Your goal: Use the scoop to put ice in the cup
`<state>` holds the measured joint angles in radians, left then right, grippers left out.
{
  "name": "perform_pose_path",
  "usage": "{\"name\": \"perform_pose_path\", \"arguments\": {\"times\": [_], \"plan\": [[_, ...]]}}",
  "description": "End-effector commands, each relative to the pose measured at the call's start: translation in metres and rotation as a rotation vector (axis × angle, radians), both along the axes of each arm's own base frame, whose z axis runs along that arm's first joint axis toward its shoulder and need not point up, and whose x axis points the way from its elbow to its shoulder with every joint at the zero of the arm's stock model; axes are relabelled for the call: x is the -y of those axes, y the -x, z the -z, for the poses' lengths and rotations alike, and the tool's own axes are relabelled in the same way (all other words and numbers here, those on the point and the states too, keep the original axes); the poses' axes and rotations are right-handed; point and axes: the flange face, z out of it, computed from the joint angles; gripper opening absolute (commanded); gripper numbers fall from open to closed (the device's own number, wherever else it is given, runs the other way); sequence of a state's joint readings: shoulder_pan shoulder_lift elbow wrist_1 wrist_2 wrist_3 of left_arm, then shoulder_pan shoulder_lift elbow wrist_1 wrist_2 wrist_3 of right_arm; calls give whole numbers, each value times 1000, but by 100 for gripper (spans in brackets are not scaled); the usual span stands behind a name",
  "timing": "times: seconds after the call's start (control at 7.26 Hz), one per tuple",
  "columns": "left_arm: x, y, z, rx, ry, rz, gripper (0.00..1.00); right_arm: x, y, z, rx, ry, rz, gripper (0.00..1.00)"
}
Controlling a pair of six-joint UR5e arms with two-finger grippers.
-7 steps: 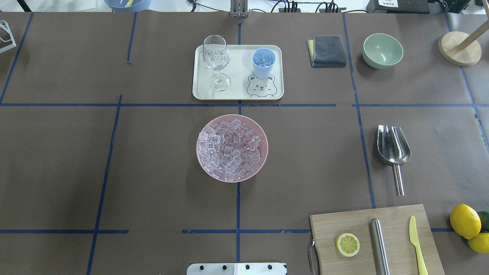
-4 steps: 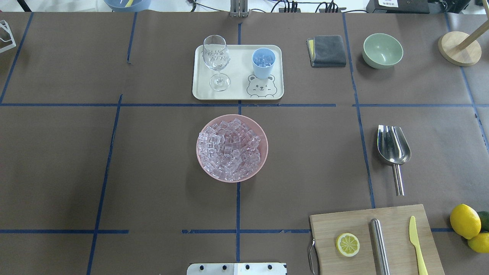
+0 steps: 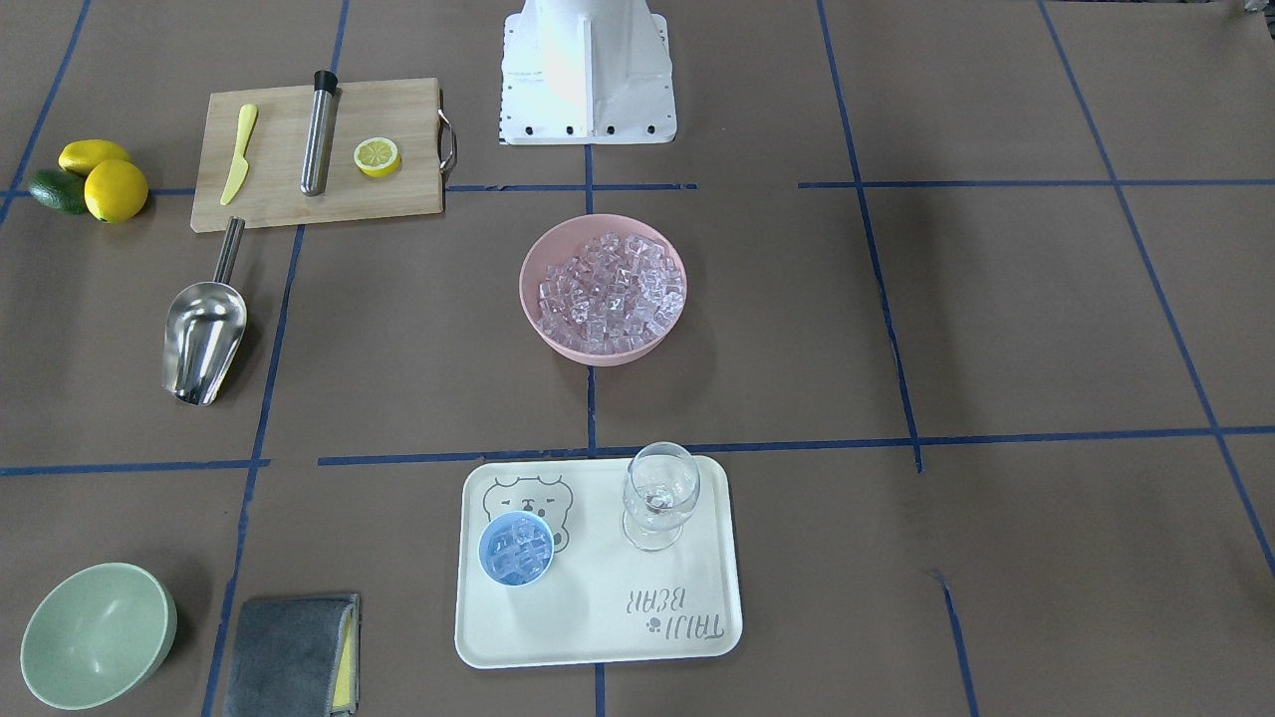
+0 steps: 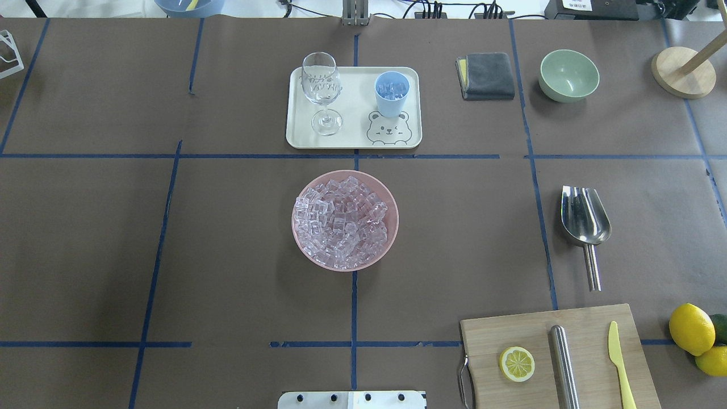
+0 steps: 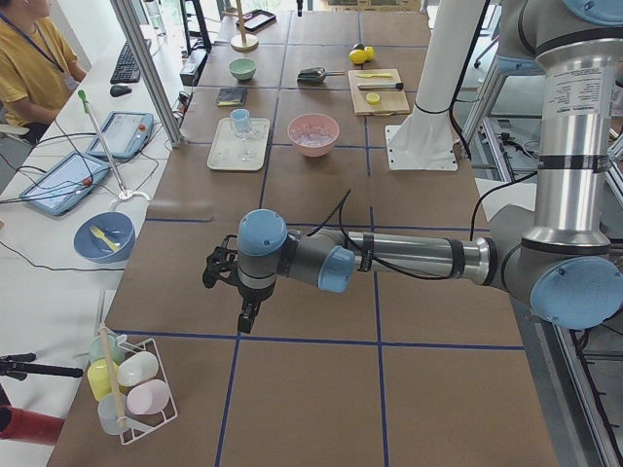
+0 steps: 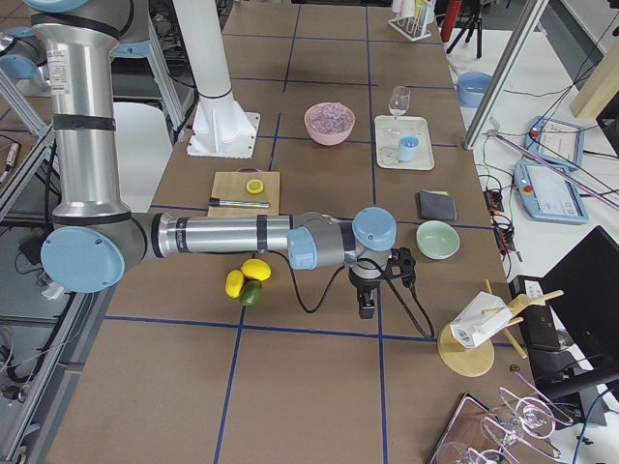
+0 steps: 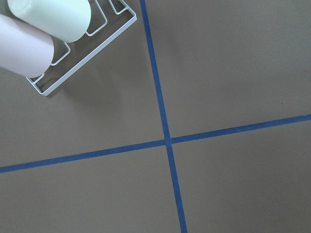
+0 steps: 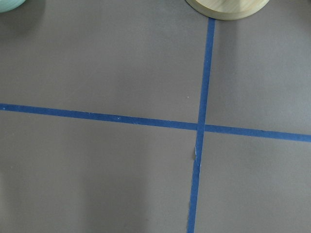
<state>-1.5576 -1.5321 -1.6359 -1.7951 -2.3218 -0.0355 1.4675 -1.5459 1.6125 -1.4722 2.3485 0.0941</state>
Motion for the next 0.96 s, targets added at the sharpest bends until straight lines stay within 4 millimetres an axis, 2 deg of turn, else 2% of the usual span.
{"name": "perform_pose_path", "arguments": {"times": [0.0,0.14,0.28,0.41,0.55,0.83], "plan": [[-16,0,-19,-2,112,0,100,11,19,19,-5,32,41,100],[-18,-1,-7,-24,180,-2,100,3,19,21,-8,33,45,100],[-19,-1,0,-33,252,-2,100,-2,18,15,-10,44,46,100],[-23,-1,3,-34,262,-2,100,-6,18,11,-12,48,51,100],[-20,-3,-5,-33,274,-6,100,-7,18,12,-8,45,53,100],[-21,-3,4,-34,271,-5,100,-11,19,14,2,43,54,100]]}}
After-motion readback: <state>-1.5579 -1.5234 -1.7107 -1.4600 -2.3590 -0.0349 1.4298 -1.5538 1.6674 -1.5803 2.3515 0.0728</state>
